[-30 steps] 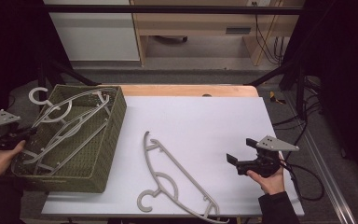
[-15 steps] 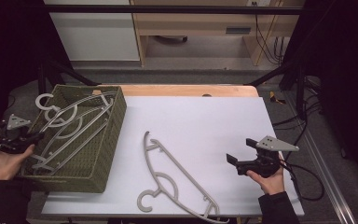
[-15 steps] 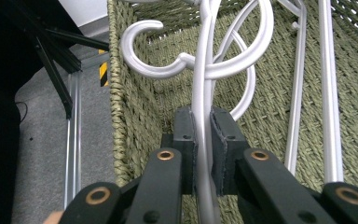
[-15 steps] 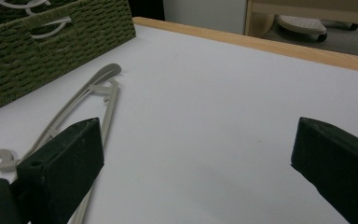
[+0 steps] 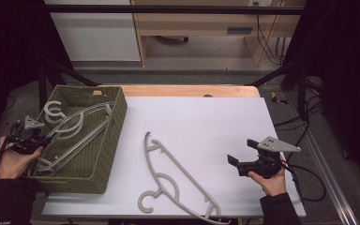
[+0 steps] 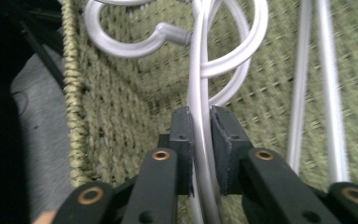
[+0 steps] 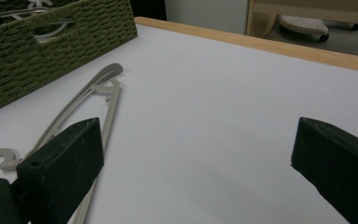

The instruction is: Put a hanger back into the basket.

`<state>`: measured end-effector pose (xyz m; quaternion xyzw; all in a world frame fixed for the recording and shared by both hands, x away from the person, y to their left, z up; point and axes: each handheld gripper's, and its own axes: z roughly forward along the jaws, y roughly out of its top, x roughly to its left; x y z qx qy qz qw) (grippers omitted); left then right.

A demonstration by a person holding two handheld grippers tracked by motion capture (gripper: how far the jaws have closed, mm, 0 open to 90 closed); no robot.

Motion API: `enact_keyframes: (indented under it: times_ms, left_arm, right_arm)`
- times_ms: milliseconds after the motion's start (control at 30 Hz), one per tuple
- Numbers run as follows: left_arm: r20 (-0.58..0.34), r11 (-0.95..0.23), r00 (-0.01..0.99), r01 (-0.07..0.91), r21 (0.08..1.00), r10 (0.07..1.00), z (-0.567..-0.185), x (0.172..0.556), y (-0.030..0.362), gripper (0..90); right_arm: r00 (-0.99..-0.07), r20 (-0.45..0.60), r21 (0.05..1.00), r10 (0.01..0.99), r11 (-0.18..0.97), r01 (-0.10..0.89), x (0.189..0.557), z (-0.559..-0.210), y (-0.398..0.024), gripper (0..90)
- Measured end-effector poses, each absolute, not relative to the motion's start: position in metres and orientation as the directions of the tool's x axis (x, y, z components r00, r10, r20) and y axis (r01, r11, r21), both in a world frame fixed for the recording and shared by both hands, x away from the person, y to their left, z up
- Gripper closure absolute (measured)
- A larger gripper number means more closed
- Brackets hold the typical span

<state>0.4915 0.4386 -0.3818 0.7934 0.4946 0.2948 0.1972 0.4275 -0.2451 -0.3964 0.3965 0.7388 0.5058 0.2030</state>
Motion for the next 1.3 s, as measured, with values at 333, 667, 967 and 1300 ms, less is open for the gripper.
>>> enact_keyframes:
  times_ms: [333,667,967,1300]
  left_arm:
    - [0.176,-0.344,0.324,0.59,0.73,0.929,-0.37,0.482,0.444,51.9]
    - [0.108,-0.307,0.401,0.472,0.826,0.909,-0.35,0.474,0.404,32.0]
    - [0.031,-0.244,0.528,0.338,0.909,0.849,-0.34,0.45,0.348,18.4]
    - [0.008,-0.266,0.645,0.303,0.915,0.764,-0.354,0.43,0.29,11.5]
  right_arm:
    - [-0.608,0.102,0.91,0.787,0.173,0.376,0.427,-0.395,-0.242,2.8]
    - [-0.619,0.098,0.913,0.779,0.177,0.367,0.426,-0.391,-0.237,2.8]
    - [-0.624,0.11,0.914,0.773,0.168,0.369,0.426,-0.388,-0.231,2.2]
    - [-0.647,0.098,0.913,0.757,0.19,0.362,0.424,-0.386,-0.219,1.9]
